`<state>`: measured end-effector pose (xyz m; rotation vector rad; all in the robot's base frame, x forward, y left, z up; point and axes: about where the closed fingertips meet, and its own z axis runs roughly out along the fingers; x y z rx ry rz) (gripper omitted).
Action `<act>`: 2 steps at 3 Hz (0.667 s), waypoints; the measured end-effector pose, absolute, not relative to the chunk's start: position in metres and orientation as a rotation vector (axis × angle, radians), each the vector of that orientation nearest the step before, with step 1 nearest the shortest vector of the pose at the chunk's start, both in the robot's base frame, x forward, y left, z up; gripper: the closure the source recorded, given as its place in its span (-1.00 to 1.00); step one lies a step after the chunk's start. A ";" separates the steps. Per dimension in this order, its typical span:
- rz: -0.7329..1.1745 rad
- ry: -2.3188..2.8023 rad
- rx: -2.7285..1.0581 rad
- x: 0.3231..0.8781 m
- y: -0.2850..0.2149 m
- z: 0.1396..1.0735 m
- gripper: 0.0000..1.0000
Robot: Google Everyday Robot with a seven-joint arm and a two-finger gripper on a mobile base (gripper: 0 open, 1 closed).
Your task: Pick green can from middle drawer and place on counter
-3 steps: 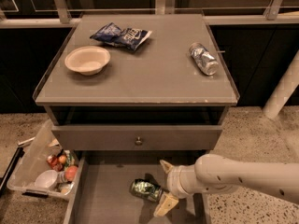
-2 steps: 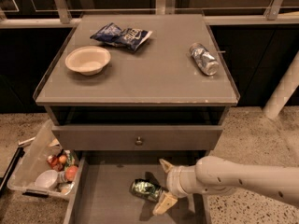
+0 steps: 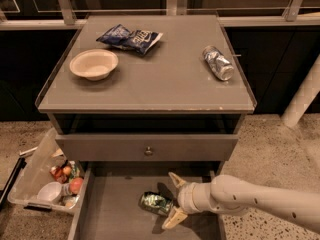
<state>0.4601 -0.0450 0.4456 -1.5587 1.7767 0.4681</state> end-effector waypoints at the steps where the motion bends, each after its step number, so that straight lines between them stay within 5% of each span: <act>1: 0.490 1.775 -1.547 0.465 -0.043 0.420 -1.00; 2: 0.504 1.785 -1.548 0.468 -0.040 0.400 -1.00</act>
Offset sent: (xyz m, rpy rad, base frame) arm 0.0122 0.0063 -0.0688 0.0147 0.0380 -0.0013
